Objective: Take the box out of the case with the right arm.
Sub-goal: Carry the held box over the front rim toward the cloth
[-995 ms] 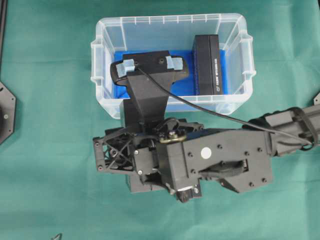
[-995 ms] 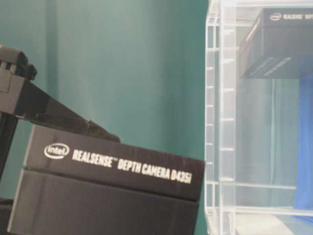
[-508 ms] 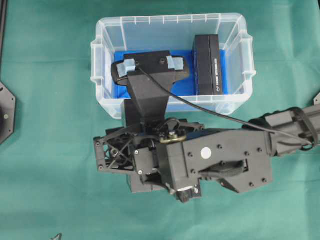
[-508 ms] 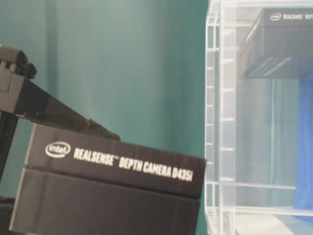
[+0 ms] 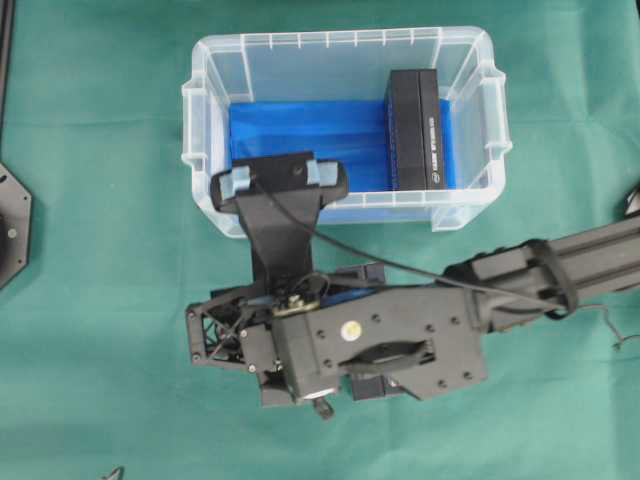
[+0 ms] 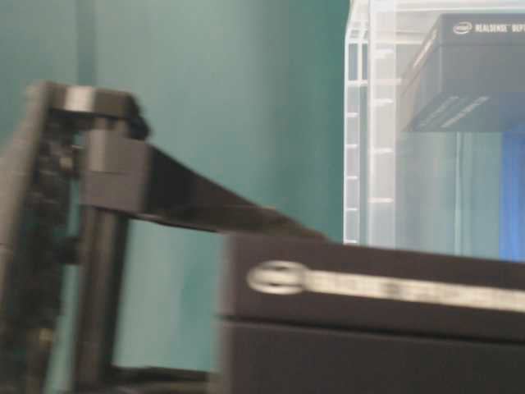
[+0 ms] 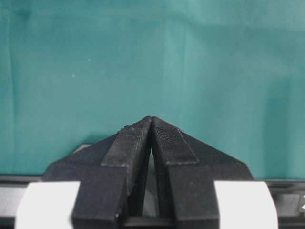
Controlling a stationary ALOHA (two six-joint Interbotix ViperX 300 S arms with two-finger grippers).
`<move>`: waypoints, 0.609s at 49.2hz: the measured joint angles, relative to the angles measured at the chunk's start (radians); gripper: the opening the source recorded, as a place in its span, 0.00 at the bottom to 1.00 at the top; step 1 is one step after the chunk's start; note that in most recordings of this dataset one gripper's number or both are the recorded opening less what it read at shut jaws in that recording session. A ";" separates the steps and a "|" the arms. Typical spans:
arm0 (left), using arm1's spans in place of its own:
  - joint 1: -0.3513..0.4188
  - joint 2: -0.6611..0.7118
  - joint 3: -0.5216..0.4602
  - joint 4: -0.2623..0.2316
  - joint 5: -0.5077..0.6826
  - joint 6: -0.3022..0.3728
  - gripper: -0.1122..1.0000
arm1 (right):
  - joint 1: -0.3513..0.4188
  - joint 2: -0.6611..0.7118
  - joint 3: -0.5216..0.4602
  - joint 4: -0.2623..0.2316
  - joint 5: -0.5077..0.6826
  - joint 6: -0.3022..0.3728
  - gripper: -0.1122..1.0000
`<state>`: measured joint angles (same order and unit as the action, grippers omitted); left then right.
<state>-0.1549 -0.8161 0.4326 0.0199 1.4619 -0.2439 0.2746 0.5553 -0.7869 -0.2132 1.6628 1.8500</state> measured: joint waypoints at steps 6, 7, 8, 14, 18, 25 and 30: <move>0.000 0.000 0.000 0.000 0.000 0.000 0.10 | 0.000 0.020 0.064 0.026 -0.066 0.006 0.71; 0.000 0.000 0.000 0.000 0.000 0.000 0.10 | 0.000 0.023 0.078 0.031 -0.081 0.009 0.71; 0.000 0.000 0.000 0.000 0.000 0.000 0.10 | 0.000 0.025 0.091 0.035 -0.098 0.014 0.71; 0.000 0.000 0.000 0.000 -0.002 0.000 0.10 | 0.002 0.031 0.176 0.055 -0.201 0.046 0.71; 0.000 0.000 0.000 0.000 -0.002 0.000 0.10 | 0.000 0.031 0.230 0.066 -0.250 0.072 0.71; 0.002 0.000 0.000 0.000 -0.002 0.000 0.10 | 0.000 0.031 0.311 0.081 -0.325 0.104 0.71; 0.000 0.000 0.000 0.000 -0.002 0.000 0.10 | 0.000 0.031 0.337 0.084 -0.379 0.107 0.71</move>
<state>-0.1549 -0.8161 0.4326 0.0199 1.4603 -0.2439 0.2746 0.5860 -0.4495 -0.1289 1.2839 1.9574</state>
